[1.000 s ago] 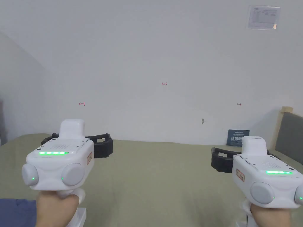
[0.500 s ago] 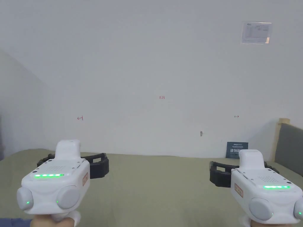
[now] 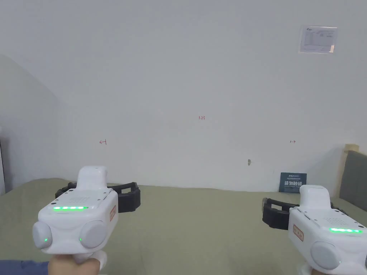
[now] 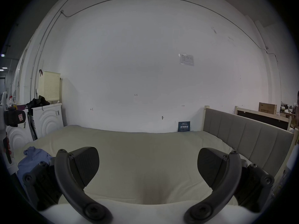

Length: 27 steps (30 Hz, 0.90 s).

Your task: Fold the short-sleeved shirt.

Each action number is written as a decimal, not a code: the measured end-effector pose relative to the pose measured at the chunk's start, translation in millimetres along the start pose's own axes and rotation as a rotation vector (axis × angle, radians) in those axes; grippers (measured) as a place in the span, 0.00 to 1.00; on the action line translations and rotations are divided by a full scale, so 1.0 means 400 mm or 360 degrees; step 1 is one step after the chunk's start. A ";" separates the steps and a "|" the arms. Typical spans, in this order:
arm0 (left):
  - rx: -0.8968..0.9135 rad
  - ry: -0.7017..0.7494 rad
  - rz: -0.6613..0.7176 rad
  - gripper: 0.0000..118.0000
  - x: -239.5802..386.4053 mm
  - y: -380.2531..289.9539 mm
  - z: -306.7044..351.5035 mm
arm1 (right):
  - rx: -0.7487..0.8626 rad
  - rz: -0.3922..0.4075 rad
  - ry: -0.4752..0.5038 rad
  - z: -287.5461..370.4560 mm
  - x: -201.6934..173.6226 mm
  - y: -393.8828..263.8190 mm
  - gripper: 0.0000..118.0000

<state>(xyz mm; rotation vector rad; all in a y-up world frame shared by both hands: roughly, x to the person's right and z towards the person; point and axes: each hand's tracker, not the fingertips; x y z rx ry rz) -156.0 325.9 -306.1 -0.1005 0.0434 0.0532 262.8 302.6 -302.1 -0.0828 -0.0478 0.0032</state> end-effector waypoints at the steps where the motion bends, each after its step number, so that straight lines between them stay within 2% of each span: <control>1: 0.0002 -0.0002 0.0003 1.00 0.001 0.000 0.001 | -0.0001 -0.0008 0.0000 0.000 0.002 -0.001 1.00; 12: 0.0045 -0.0007 0.0026 1.00 0.006 0.006 0.015 | 0.0027 -0.0025 0.0001 0.016 0.002 0.004 1.00; 27: 0.0046 0.0007 0.0073 1.00 -0.001 -0.017 0.015 | 0.0027 0.0022 0.0041 0.004 -0.011 -0.020 1.00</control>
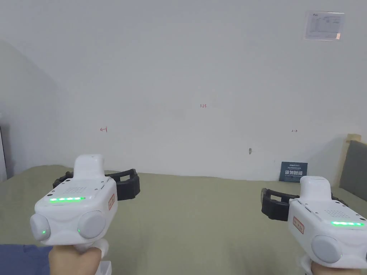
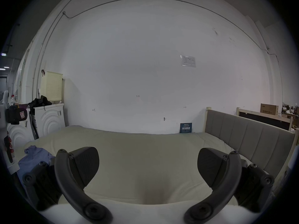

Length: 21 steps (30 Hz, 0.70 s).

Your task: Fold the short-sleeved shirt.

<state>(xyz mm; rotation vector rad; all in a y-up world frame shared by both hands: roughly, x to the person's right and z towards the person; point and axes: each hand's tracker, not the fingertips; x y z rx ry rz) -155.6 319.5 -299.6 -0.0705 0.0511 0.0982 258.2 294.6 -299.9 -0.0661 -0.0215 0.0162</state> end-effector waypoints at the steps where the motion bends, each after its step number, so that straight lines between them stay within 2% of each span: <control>1: 0.0001 -0.0004 0.0001 1.00 0.000 0.000 0.000 | -0.0008 0.0007 0.0001 -0.003 0.000 -0.003 1.00; 12: -0.0003 -0.0013 -0.0032 1.00 0.003 0.000 -0.011 | -0.0005 0.0003 -0.0017 0.020 -0.012 0.004 1.00; 19: 0.0006 0.0063 -0.0098 1.00 0.013 -0.008 -0.007 | -0.0015 0.0005 -0.0019 0.029 -0.015 0.006 0.99; 20: 0.0008 0.0067 -0.0093 1.00 0.012 -0.008 -0.006 | -0.0018 0.0008 -0.0022 0.034 -0.017 0.008 0.95; 21: 0.0009 0.0068 -0.0092 0.99 0.011 -0.009 -0.005 | -0.0018 0.0010 -0.0021 0.037 -0.018 0.007 0.81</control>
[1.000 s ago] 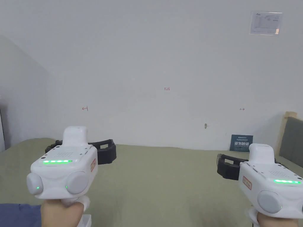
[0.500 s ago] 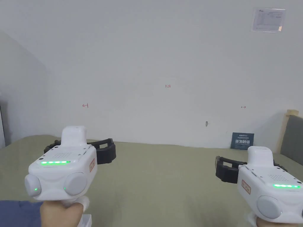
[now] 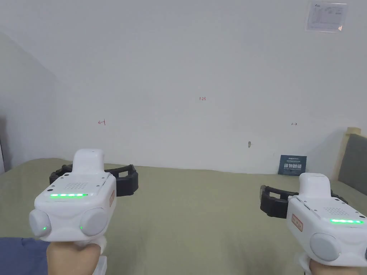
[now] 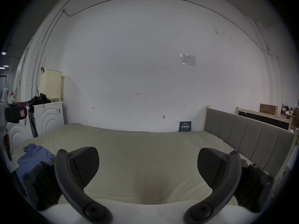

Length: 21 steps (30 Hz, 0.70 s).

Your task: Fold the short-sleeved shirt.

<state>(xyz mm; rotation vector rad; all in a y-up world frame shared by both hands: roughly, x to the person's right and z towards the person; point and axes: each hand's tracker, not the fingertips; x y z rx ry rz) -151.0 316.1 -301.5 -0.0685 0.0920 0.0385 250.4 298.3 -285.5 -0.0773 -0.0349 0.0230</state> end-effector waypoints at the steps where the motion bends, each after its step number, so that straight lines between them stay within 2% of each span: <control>1: -0.0005 -0.0002 0.0002 0.93 -0.001 -0.002 0.003 | -0.0009 0.0007 0.0011 0.004 -0.001 -0.002 0.49; 2: -0.0007 0.0003 -0.0004 0.49 -0.001 -0.006 0.006 | -0.0025 0.0014 0.0022 0.004 -0.001 -0.007 0.00; 3: -0.0027 0.0010 -0.0022 0.00 0.003 -0.010 0.007 | -0.0034 0.0026 0.0038 -0.004 0.002 -0.017 0.00; 5: -0.0042 0.0005 -0.0048 0.00 0.011 -0.022 0.010 | -0.0078 0.0130 -0.0028 -0.007 -0.010 -0.030 0.00; 6: -0.0032 0.0017 -0.0079 0.00 0.018 -0.027 0.007 | -0.0049 0.0169 0.0008 -0.010 -0.018 -0.040 0.00; 7: -0.0003 0.0134 -0.0115 0.00 0.026 -0.041 -0.001 | -0.0075 0.0105 0.0012 -0.008 -0.022 -0.046 0.00; 8: -0.0022 0.0070 -0.0082 0.00 0.026 -0.052 0.002 | -0.0106 0.0064 0.0054 -0.010 -0.019 -0.055 0.00; 10: -0.0060 -0.0020 0.0001 0.00 -0.003 -0.046 0.015 | -0.0117 0.0071 0.0045 -0.011 -0.025 -0.070 0.00; 13: -0.0053 0.0017 -0.0047 0.00 -0.024 -0.041 0.040 | -0.0117 0.0088 0.0069 0.000 -0.046 -0.042 0.00; 16: -0.0030 0.0064 -0.0078 0.00 -0.064 -0.012 0.075 | -0.0115 0.0058 0.0167 0.005 -0.099 -0.011 0.00; 21: -0.0038 0.0265 -0.0067 0.00 -0.221 0.001 0.173 | -0.0097 0.0071 0.0455 -0.007 -0.279 0.011 0.00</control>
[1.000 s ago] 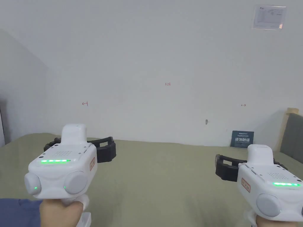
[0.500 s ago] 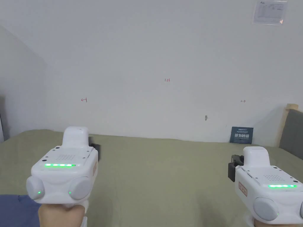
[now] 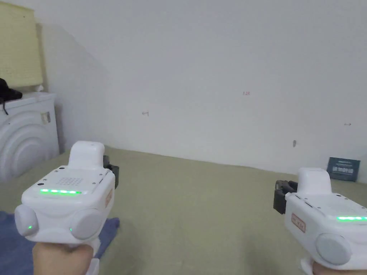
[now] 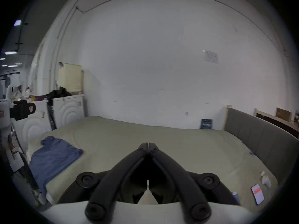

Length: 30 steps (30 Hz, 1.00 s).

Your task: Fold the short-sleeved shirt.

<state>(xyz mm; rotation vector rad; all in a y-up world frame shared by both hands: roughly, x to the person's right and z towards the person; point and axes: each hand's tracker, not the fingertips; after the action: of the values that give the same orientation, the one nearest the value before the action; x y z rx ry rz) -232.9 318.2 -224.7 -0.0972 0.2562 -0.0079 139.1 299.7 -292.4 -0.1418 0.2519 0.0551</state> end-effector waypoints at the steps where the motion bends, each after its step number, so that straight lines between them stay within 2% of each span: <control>1: 0.0009 0.0039 0.0006 0.00 -0.045 -0.001 0.032 | -0.0003 -0.0005 0.0080 -0.015 -0.045 0.004 0.00; 8: -0.0143 0.0485 0.0061 0.00 -0.301 -0.075 0.244 | -0.0046 0.0025 0.0565 -0.095 -0.359 -0.018 0.00; 10: -0.0233 0.0606 0.0103 0.00 -0.344 -0.125 0.278 | -0.0008 0.0114 0.0575 -0.094 -0.426 -0.050 0.00; 11: -0.0255 0.0605 0.0162 0.00 -0.359 -0.157 0.296 | -0.0028 0.0119 0.0610 -0.099 -0.457 -0.074 0.00; 13: -0.0312 0.0623 0.0259 0.00 -0.384 -0.210 0.311 | -0.0138 0.0067 0.0716 -0.117 -0.505 -0.117 0.00; 15: -0.0386 0.0628 0.0275 0.00 -0.401 -0.243 0.308 | -0.0241 0.0032 0.0751 -0.120 -0.532 -0.145 0.00; 19: -0.0431 0.0584 0.0203 0.00 -0.425 -0.252 0.251 | -0.0230 0.0042 0.0731 -0.131 -0.515 -0.151 0.00; 22: -0.0445 0.0483 0.0191 0.00 -0.426 -0.220 0.166 | -0.0231 0.0090 0.0657 -0.158 -0.460 -0.123 0.00; 26: -0.0597 0.0348 -0.0009 0.00 -0.404 -0.180 -0.037 | -0.0181 0.0084 0.0404 -0.198 -0.359 -0.097 0.00; 28: -0.0754 0.0190 -0.0048 0.00 -0.405 -0.160 -0.170 | -0.0215 0.0022 0.0362 -0.216 -0.311 -0.098 0.00; 30: -0.0936 0.0066 -0.0037 0.00 -0.398 -0.140 -0.304 | -0.0237 0.0024 0.0337 -0.217 -0.271 -0.109 0.00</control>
<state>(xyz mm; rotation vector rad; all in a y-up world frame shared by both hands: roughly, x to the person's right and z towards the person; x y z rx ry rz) -417.4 254.0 -295.9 -0.6856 0.2926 0.0430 16.0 240.0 -342.3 -0.2944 0.4606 0.0737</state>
